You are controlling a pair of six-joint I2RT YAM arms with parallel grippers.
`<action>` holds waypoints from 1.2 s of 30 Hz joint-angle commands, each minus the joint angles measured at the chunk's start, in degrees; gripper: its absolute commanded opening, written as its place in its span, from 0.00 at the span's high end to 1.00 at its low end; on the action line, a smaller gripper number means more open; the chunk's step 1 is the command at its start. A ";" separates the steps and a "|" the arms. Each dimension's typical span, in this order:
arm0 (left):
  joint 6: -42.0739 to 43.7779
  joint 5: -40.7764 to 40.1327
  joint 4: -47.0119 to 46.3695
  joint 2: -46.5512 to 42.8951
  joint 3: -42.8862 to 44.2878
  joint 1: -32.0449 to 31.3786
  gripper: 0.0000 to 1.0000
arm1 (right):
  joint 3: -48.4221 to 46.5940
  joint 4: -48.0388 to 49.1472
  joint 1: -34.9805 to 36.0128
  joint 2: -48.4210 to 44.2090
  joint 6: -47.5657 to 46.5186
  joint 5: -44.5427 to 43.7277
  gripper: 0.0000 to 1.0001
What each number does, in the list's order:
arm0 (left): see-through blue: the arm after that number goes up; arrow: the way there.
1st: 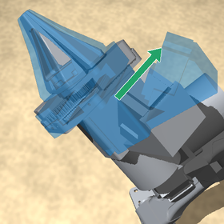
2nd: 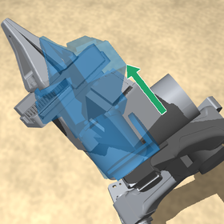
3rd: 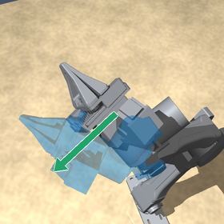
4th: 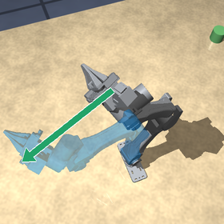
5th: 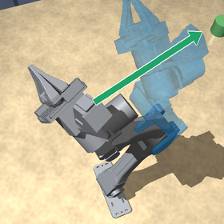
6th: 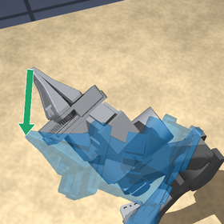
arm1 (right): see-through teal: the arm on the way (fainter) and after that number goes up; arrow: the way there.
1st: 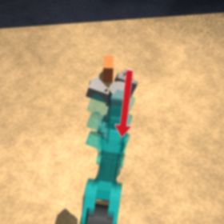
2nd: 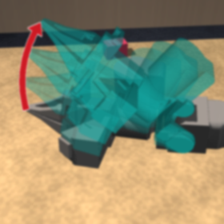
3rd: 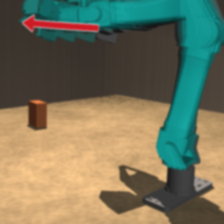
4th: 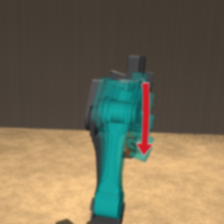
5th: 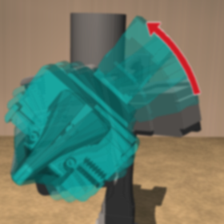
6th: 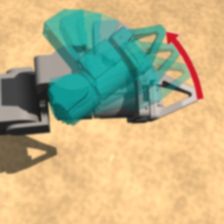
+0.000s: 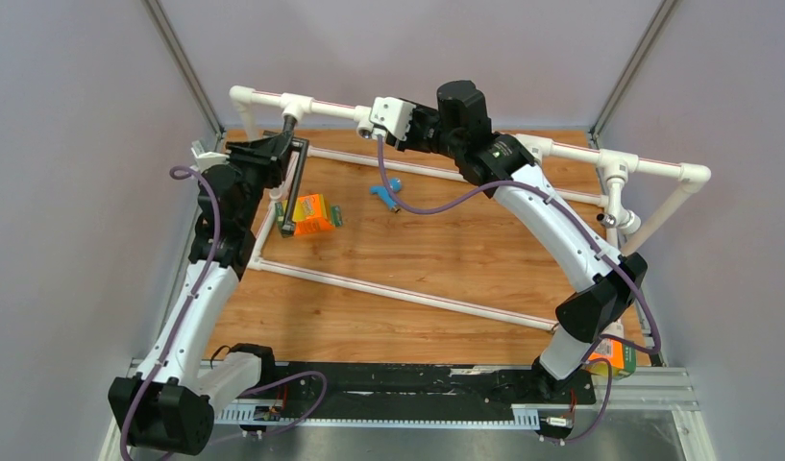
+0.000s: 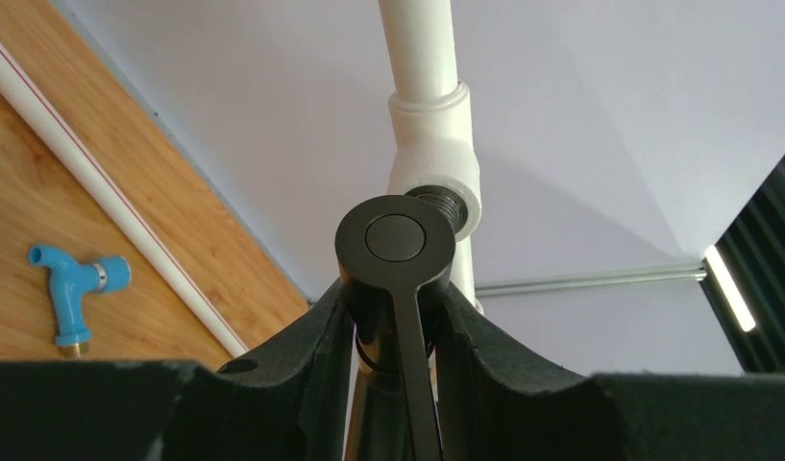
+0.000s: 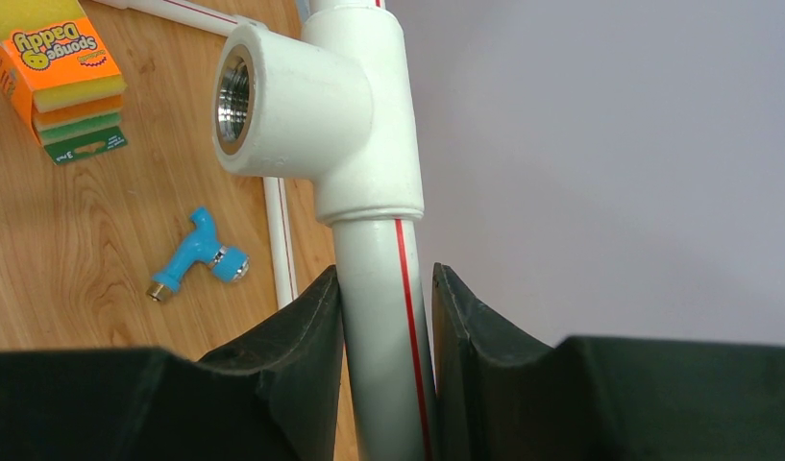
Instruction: Install the water faucets
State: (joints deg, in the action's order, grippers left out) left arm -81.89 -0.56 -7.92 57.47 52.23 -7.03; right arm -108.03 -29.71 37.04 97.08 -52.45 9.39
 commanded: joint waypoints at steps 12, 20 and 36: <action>-12.33 -3.40 9.77 0.09 12.37 0.00 1.00 | 2.30 -2.89 0.05 -0.05 7.71 2.92 1.00; -11.72 -3.04 12.40 0.80 12.29 -0.09 1.00 | 3.09 -2.89 0.05 -0.49 7.62 2.92 1.00; -9.43 -2.61 12.67 -0.08 10.79 -0.36 1.00 | 2.82 -2.81 0.14 -0.22 7.71 3.18 1.00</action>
State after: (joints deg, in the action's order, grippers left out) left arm -92.05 -4.97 10.46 57.28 60.47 -7.11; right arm -106.87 -28.82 37.08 96.44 -52.62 9.37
